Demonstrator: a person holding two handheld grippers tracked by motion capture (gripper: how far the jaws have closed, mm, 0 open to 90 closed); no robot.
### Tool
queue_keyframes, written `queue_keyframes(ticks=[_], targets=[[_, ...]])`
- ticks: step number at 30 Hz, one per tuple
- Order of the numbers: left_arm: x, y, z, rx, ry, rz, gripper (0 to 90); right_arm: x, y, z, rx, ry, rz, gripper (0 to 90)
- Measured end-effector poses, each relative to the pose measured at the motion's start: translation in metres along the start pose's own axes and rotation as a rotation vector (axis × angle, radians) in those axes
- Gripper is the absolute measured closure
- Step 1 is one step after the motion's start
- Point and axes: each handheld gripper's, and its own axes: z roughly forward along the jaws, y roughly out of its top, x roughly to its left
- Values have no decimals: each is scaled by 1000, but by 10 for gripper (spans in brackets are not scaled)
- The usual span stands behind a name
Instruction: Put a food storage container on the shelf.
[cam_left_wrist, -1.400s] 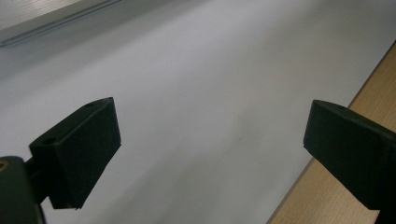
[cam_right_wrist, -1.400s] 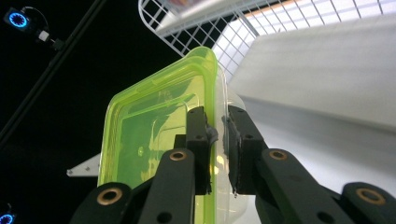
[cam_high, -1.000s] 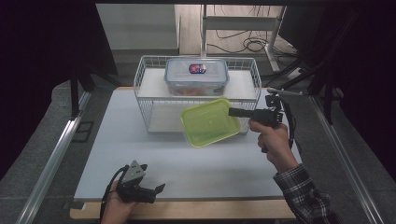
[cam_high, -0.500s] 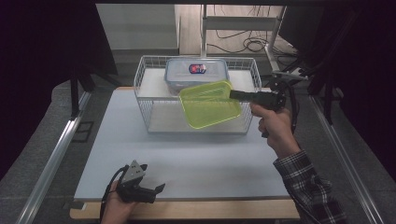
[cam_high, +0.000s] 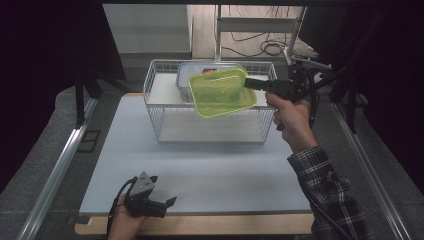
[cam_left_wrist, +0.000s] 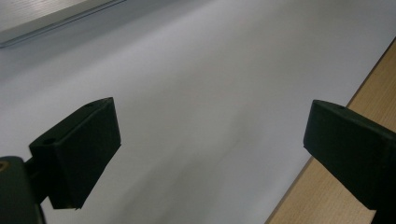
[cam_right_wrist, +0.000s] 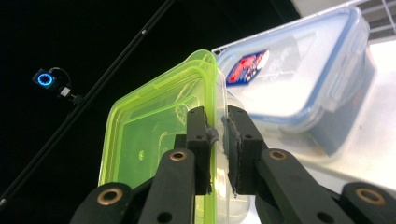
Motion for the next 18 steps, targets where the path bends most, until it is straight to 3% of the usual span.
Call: queue_keyframes(ticks=[18], targets=[[0, 0, -1, -4, -2, 1, 40, 7, 26, 20, -60, -68, -6, 804]])
